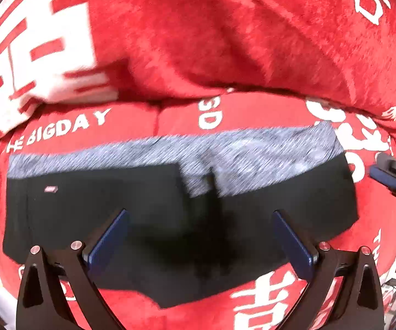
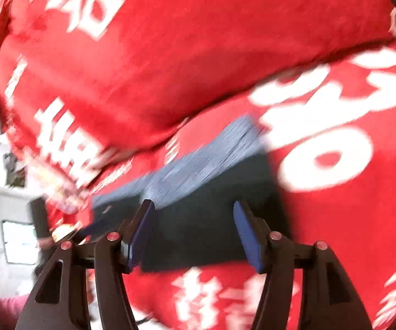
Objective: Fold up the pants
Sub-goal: 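Lay the held trouser end down and open the right gripper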
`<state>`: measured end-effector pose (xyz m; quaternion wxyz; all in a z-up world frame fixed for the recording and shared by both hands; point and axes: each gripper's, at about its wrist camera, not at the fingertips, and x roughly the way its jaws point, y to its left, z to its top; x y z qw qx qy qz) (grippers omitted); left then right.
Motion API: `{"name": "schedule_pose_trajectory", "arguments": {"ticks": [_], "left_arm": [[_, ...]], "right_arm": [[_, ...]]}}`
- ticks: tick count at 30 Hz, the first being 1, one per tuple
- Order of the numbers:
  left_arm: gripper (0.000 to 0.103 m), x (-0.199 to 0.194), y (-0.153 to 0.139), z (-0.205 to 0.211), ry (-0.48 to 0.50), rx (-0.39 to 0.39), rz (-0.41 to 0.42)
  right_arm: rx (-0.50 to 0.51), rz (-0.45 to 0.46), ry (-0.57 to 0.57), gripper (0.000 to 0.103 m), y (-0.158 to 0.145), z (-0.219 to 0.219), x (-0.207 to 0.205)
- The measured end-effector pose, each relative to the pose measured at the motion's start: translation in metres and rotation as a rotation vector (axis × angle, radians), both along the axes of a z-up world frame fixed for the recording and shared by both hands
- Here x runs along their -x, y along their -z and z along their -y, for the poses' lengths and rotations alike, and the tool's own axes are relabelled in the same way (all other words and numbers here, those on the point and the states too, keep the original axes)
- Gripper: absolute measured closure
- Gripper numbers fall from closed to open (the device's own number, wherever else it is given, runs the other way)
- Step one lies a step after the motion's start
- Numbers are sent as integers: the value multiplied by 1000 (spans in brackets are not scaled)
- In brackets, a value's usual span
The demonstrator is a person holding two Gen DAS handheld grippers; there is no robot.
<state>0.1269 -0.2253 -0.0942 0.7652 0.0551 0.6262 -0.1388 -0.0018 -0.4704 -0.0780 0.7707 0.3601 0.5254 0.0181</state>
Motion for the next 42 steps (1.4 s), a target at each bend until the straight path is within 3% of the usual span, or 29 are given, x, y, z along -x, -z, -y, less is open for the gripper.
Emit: {"name": "schedule_pose_trajectory", "arguments": {"ticks": [4,8,10,12,15,17,19,21,23,27,30,34,39,42], "left_arm": [[0,-8,13,32,23,5,-4],[0,-12,37,56,33,2,-30],[0,-10,48,62,28,-40,-46],[0,-8,55,58,12,-63,-68],[0,-2,58,46,1,-83,-81],[0,-1,62,41,-2,-107,-77],[0,-1,71,34,-15,-129,-89],[0,-1,74,28,-38,-111,-90],[0,1,71,22,-44,-135,-75],[0,6,66,0,-37,-167,-62],[0,12,65,-20,-59,-171,-67],[0,19,61,-34,-75,-197,-59],[0,34,51,-54,-101,-216,-70],[0,45,46,-62,-111,-223,-77]], "right_arm": [[-30,-86,1,41,49,41,-24],[-229,-121,-59,45,95,52,-36],[-319,-165,-70,62,118,48,-37],[-366,-177,-28,73,122,50,-34],[-363,-139,-31,77,95,45,-24],[-339,-126,-34,77,79,37,-21],[-219,-149,-51,76,75,29,-24],[-81,-204,-53,63,87,21,-33],[-34,-221,-27,61,91,16,-36],[113,-222,-54,57,63,3,-27],[222,-168,-81,58,31,-4,-14],[208,-100,-128,67,12,-18,-3],[172,-168,-237,68,45,-65,-3],[186,-158,-266,68,46,-86,2]]}}
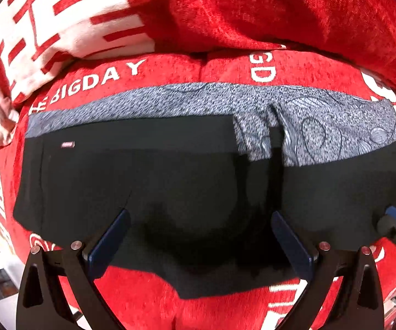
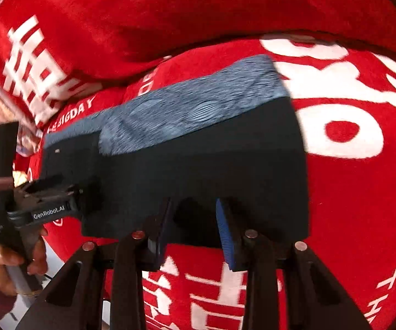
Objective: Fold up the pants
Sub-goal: 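Lay the held trouser end down and open the right gripper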
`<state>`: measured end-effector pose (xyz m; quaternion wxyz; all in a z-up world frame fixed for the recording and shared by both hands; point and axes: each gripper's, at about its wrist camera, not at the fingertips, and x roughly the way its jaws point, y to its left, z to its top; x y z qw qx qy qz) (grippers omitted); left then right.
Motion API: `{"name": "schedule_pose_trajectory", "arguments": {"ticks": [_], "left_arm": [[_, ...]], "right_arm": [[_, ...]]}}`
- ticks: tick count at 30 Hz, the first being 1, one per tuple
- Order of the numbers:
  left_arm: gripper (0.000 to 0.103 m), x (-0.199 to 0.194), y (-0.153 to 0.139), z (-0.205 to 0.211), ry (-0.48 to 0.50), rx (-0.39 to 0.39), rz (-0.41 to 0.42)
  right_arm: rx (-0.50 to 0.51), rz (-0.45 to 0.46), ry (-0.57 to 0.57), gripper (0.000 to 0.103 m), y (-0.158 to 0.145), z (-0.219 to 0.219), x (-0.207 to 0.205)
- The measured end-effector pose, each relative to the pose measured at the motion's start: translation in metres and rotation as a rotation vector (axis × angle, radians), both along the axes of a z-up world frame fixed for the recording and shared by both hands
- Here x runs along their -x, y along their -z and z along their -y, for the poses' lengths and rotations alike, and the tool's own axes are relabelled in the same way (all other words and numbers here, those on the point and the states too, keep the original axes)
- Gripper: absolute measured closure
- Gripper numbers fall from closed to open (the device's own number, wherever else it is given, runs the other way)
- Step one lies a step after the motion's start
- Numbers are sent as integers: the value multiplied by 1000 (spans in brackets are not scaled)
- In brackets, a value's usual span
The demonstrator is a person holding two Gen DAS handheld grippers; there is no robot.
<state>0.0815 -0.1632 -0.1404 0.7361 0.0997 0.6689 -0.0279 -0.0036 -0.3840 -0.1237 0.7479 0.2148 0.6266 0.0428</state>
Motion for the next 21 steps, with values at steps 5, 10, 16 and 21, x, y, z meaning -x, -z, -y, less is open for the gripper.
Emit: {"name": "schedule_pose_trajectory", "arguments": {"ticks": [5,10,16,21], "left_arm": [[0,15,-10,10,-5,-6,3],[0,18,-18,39,-12,9,9],[0,34,-24,45,-33,31,15],[0,42,-22,39,-39,57,7]], "right_arm": [[-11,-3,-33,67,-13,-13,6],[-4,-6,-67,67,-30,-11,17],[-5,-31,-58,67,-33,-1,34],[16,-54,-64,67,-28,-3,43]]}}
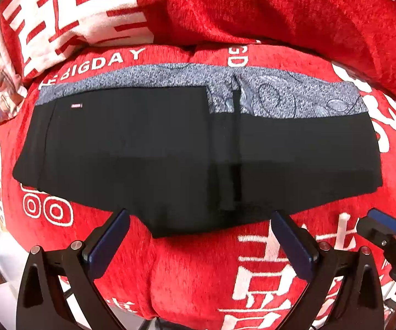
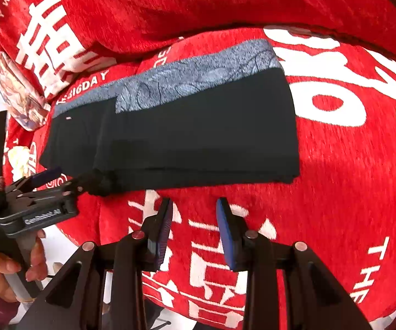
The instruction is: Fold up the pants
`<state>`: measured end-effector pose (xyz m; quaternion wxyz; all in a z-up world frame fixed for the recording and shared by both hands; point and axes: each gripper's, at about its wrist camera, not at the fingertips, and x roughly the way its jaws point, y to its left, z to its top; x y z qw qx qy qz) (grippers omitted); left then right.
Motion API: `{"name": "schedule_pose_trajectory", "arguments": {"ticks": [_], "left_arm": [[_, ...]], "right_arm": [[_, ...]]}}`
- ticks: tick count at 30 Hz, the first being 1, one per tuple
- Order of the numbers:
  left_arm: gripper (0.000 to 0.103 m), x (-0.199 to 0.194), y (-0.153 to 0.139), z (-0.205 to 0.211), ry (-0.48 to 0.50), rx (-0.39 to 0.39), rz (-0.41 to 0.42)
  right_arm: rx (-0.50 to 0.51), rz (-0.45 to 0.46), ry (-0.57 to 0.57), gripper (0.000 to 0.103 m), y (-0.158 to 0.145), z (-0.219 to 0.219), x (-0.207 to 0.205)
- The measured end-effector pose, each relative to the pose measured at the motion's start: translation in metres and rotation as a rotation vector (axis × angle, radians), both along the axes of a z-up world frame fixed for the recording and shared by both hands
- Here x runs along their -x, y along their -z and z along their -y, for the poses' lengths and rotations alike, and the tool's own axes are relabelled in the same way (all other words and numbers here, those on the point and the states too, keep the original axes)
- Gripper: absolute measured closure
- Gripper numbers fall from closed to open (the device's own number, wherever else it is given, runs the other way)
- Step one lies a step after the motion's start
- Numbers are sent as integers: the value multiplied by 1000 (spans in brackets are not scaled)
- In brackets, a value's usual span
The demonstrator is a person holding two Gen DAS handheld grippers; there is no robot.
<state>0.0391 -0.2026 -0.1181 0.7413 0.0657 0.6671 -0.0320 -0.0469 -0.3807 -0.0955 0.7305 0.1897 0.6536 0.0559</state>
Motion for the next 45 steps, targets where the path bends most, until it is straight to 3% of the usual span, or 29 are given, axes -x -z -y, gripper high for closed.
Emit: {"name": "schedule_pose_trajectory", "arguments": {"ticks": [4,7,16,28,41,43,45], "left_arm": [[0,1,4,-16,0,14,-11],[0,1,5,-37,-2,33,-10],[0,-2,6,-113,0,68,-21],[0,-1,25,-200,-134,109,-64],[0,-9,38,-249,-279,207,-75],[0,-12,39,-256,-293,232,-71],[0,-14,40,-264,-310,256,-67]], "right_arm": [[9,-25,19,66,3,-9,1],[29,-27,16,55,3,-24,-1],[64,-43,14,49,0,-101,-13],[68,-89,-123,48,9,-208,-39],[114,-116,-180,42,18,-224,-53],[127,-115,-173,32,21,-224,-57],[149,-106,-161,28,23,-225,-61]]}}
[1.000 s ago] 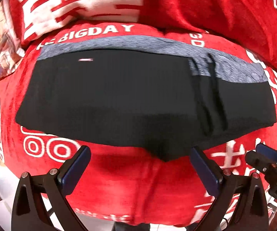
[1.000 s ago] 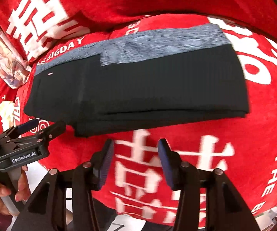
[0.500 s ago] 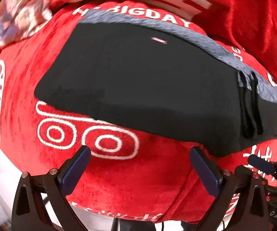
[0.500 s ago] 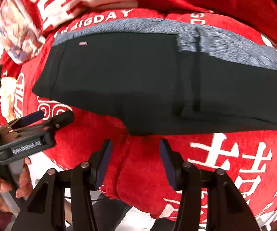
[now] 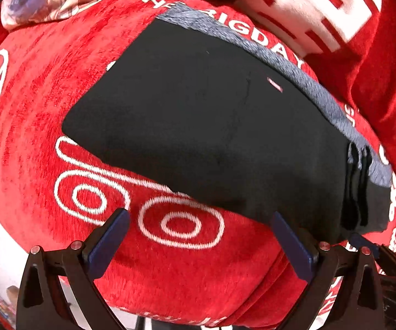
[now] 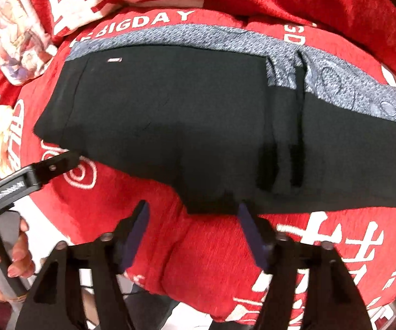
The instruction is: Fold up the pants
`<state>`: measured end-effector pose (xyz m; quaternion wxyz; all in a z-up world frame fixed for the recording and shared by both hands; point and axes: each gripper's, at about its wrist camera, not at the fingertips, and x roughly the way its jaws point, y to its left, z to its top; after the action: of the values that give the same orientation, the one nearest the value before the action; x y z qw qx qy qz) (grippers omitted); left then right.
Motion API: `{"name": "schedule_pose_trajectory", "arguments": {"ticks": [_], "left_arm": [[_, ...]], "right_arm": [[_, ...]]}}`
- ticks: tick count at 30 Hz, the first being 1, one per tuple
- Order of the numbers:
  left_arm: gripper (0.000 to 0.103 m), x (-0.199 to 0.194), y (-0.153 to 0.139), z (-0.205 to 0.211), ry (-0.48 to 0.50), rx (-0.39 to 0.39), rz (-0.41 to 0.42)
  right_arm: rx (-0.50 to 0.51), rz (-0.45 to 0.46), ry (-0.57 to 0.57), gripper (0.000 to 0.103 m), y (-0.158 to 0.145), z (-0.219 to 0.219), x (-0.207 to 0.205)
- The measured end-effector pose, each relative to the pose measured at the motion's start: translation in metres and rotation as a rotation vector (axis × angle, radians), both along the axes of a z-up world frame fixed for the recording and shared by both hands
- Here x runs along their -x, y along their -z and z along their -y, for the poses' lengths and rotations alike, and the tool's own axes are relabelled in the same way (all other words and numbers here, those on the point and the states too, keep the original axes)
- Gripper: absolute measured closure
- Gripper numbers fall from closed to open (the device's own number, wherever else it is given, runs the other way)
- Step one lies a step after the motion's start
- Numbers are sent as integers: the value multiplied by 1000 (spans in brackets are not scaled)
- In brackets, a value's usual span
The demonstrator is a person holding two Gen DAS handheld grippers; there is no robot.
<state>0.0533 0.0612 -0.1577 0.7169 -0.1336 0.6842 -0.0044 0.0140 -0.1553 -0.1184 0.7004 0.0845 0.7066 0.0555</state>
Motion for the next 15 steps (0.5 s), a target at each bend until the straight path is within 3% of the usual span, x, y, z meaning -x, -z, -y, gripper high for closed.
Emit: {"name": "schedule_pose_trajectory", "arguments": {"ticks": [15], "left_arm": [[0,-15,5,-34,-49,49,23]], "right_arm": [[31,-32,37,28,31,-4,-13]]}}
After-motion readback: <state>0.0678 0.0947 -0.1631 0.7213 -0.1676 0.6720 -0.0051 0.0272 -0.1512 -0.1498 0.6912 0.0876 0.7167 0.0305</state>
